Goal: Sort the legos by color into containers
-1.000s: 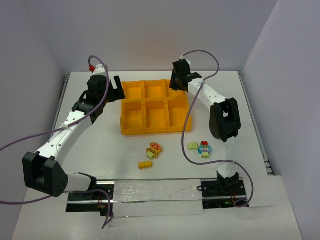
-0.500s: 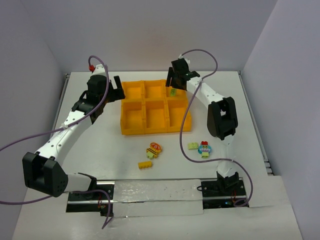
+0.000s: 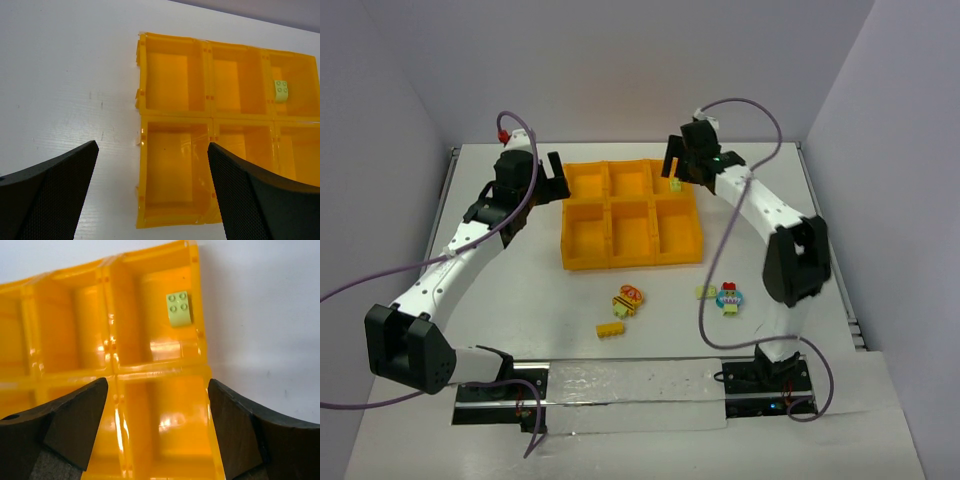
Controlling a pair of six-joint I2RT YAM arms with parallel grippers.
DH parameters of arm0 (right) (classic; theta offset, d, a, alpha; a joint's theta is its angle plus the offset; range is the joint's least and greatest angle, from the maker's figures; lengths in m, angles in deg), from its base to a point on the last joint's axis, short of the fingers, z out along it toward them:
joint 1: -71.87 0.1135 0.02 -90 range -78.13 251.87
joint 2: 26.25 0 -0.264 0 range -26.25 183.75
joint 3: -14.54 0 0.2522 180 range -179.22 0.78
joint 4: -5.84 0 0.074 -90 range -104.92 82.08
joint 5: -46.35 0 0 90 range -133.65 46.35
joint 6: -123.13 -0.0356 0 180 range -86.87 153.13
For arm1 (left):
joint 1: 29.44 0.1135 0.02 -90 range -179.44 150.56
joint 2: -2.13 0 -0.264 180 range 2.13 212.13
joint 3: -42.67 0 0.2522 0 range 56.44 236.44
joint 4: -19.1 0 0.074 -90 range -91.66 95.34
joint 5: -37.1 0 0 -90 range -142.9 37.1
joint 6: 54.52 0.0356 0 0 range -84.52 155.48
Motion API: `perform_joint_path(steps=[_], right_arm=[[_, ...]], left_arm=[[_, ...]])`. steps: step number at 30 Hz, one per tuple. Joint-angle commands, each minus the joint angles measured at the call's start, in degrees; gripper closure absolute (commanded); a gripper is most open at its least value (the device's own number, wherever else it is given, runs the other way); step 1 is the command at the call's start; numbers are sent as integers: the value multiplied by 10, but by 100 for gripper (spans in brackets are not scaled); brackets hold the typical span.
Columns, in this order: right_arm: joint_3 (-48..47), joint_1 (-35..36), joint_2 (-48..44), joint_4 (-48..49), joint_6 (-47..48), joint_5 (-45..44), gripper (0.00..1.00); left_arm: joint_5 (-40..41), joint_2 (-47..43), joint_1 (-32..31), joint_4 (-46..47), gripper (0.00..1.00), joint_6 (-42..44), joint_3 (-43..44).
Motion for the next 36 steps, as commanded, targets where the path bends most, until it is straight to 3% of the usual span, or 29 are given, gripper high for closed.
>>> perform_joint_path(steps=[1, 6, 11, 18, 28, 36], right_arm=[[165, -3, -228, 60, -4, 31, 12], [341, 10, -347, 15, -38, 30, 15], [455, 33, -420, -36, -123, 18, 18], [568, 47, -477, -36, -237, 17, 22], [612, 49, -433, 41, -248, 49, 23], [589, 65, -368, 58, -214, 51, 22]], left_arm=[[-10, -13, -3, 7, 1, 8, 24], [-25, -9, -4, 13, 1, 1, 21], [-32, -5, -6, 20, 1, -2, 18], [-35, 1, -7, 24, 1, -2, 14], [-24, 10, -8, 24, 1, 0, 9], [-22, 13, -9, 21, 1, 1, 11]])
